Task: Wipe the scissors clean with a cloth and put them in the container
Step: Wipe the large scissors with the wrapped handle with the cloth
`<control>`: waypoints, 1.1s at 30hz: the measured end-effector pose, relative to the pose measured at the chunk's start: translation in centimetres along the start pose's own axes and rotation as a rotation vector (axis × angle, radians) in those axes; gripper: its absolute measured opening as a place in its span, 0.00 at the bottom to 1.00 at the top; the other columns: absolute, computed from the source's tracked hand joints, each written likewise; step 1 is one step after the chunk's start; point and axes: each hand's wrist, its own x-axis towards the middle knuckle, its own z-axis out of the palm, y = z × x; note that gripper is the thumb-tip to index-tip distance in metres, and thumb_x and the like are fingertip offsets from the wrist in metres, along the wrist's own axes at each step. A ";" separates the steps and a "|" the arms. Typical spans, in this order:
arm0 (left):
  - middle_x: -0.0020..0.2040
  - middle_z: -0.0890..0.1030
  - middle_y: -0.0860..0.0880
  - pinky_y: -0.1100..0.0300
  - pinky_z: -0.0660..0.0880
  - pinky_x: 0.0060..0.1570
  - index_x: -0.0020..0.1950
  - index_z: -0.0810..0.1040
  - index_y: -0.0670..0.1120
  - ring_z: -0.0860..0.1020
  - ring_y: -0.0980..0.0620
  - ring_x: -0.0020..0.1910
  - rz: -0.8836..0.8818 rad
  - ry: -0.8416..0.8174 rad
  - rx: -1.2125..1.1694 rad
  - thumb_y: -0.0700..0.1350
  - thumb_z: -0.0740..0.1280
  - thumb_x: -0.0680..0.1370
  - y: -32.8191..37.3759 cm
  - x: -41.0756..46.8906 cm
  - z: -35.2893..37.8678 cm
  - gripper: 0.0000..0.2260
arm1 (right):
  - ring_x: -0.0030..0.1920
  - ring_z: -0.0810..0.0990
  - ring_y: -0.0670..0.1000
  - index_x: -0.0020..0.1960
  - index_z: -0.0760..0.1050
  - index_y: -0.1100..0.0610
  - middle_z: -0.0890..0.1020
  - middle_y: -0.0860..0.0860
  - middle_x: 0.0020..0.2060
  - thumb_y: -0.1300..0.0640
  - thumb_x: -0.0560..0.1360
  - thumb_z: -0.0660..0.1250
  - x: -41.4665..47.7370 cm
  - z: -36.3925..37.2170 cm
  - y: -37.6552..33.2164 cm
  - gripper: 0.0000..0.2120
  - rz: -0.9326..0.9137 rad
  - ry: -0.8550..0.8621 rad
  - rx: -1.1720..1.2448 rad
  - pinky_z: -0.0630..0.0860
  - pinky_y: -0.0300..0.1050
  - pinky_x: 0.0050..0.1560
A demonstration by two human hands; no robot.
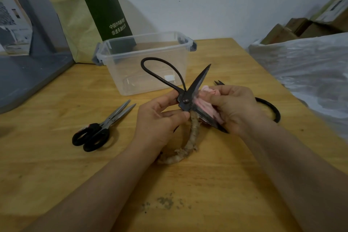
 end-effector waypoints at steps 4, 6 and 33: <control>0.46 0.83 0.56 0.67 0.78 0.40 0.61 0.77 0.42 0.84 0.55 0.39 -0.016 0.016 0.005 0.25 0.70 0.68 0.0 0.0 0.0 0.24 | 0.32 0.82 0.50 0.42 0.80 0.62 0.83 0.56 0.33 0.57 0.73 0.70 -0.5 0.0 -0.7 0.07 0.001 -0.091 -0.065 0.77 0.40 0.32; 0.40 0.82 0.60 0.70 0.76 0.37 0.58 0.78 0.45 0.83 0.59 0.36 -0.028 0.039 -0.002 0.26 0.70 0.69 0.1 0.0 -0.2 0.23 | 0.34 0.82 0.50 0.37 0.77 0.62 0.82 0.55 0.32 0.52 0.76 0.67 -0.5 0.2 -0.8 0.14 0.058 -0.159 -0.139 0.77 0.39 0.37; 0.42 0.81 0.60 0.68 0.79 0.41 0.63 0.74 0.45 0.82 0.59 0.36 0.015 0.000 0.004 0.25 0.69 0.69 0.5 -0.2 0.4 0.26 | 0.35 0.78 0.55 0.42 0.81 0.59 0.81 0.59 0.35 0.74 0.70 0.65 -0.3 1.0 -0.6 0.12 -0.016 -0.103 -0.325 0.74 0.43 0.33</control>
